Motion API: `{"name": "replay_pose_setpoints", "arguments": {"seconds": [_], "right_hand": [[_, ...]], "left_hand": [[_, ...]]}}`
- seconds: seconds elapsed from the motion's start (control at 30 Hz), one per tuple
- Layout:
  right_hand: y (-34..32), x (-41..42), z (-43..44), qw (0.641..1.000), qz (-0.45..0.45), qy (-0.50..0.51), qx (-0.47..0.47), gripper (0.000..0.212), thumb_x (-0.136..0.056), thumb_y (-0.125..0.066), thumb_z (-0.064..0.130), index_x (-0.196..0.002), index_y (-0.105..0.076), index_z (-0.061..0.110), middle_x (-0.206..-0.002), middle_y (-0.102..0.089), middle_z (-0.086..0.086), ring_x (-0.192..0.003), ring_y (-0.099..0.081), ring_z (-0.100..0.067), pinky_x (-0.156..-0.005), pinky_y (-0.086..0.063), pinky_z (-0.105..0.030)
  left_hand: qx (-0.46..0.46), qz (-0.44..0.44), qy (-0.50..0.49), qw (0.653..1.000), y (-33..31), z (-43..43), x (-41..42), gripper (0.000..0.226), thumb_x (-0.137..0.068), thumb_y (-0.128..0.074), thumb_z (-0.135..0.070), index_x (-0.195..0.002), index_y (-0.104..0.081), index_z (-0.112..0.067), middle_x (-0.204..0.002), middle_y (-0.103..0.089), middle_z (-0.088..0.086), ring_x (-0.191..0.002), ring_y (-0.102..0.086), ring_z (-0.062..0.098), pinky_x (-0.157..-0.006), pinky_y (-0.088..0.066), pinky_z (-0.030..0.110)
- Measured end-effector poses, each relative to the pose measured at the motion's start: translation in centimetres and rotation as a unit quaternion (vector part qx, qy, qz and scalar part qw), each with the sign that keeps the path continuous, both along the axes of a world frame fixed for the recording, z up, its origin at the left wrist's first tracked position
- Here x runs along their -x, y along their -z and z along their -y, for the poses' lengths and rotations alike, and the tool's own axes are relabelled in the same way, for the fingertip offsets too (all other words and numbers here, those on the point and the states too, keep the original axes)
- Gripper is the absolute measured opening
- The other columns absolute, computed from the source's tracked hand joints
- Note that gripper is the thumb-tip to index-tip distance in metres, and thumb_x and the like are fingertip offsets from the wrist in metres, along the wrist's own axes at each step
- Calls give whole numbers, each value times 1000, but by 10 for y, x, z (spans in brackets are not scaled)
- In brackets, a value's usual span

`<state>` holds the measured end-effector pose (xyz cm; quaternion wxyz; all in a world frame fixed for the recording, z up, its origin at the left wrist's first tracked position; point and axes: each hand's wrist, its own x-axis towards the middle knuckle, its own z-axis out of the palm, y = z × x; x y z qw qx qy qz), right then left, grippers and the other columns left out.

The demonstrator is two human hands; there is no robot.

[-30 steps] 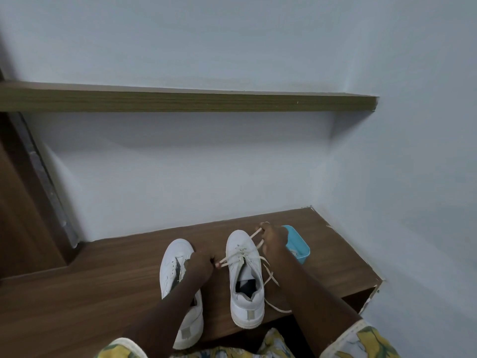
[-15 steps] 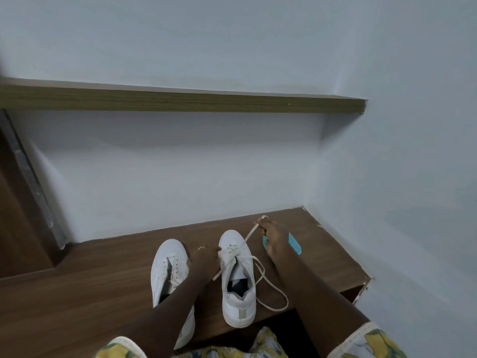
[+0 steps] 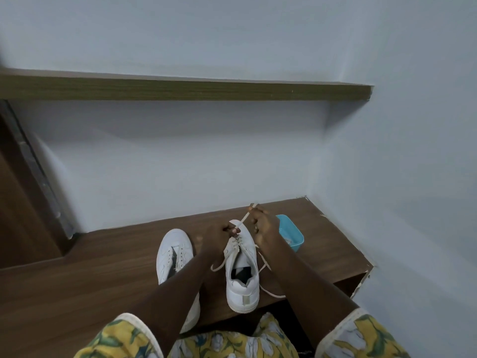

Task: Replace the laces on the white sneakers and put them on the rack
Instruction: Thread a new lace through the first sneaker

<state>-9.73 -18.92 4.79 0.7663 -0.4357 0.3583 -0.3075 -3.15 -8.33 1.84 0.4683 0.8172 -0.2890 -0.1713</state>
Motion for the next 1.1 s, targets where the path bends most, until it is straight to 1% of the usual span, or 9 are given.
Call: {"name": "replay_pose_setpoints", "arguments": {"seconds": [0.1,0.23,0.37,0.5,0.63,0.77,0.93,1.03,1.1], "right_hand": [[-5,-1,11,999,4,28,-23,14,-82,-66,-2,-94,-65,4,-66,-45,1,-49,-34,-5,-32,-27,-9],[-11,0,32,1000,17,-5,17,23,-90,-54,-1,-74,-55,16,-75,-52,4,-53,-35,-2,-33,-30,-10],[-10,3,49,999,0,-7,49,23,-91,-53,1,-74,-59,14,-70,-51,4,-53,-31,-4,-33,-20,-9],[-3,5,43,996,-10,-32,83,16,-93,-55,7,-78,-61,10,-63,-48,3,-49,-36,-3,-34,-21,-11],[11,4,25,983,-55,-50,167,16,-83,-62,-1,-73,-62,12,-66,-63,-4,-59,-58,-13,-54,-46,-17],[24,2,10,962,-109,-91,232,14,-79,-71,9,-70,-62,15,-70,-68,-4,-70,-64,-19,-75,-50,-34],[27,8,11,973,-94,-95,188,5,-80,-72,9,-75,-71,8,-74,-69,-5,-74,-63,-17,-76,-52,-33],[38,12,15,963,-142,-98,206,13,-85,-69,18,-75,-69,11,-64,-62,1,-62,-57,-15,-63,-47,-29],[51,17,16,933,-207,-94,279,11,-89,-62,18,-87,-71,12,-77,-66,0,-75,-60,-18,-69,-45,-26]], "left_hand": [[-84,41,21,995,9,-9,-15,31,-88,-57,-3,-62,-58,-19,-82,-65,-1,-73,-53,6,-63,-36,6],[-167,89,-7,982,28,-28,-38,31,-77,-63,-6,-50,-55,-21,-72,-64,-2,-83,-59,18,-87,-46,40],[-281,105,-27,954,26,-40,-38,12,-86,-61,-34,-75,-64,-31,-98,-65,-6,-109,-51,17,-98,-33,43],[-321,154,-19,934,21,-33,-30,18,-92,-53,-30,-98,-70,-30,-118,-61,-6,-120,-45,21,-101,-29,44],[-159,78,31,984,12,-17,-16,31,-98,-46,-27,-125,-59,-19,-131,-57,2,-123,-50,22,-102,-33,31],[19,-14,61,998,-5,0,4,28,-97,-50,-32,-118,-64,-20,-104,-64,-7,-97,-56,4,-75,-37,7],[87,-81,52,992,-4,9,9,17,-95,-55,-16,-86,-64,-5,-76,-60,3,-69,-54,4,-59,-39,3],[84,-143,16,986,3,10,9,18,-95,-54,-9,-78,-59,-8,-68,-55,3,-51,-54,-3,-52,-40,7],[53,-137,-8,989,14,9,7,13,-94,-57,-14,-87,-66,-8,-80,-64,7,-69,-62,6,-61,-42,14]]}}
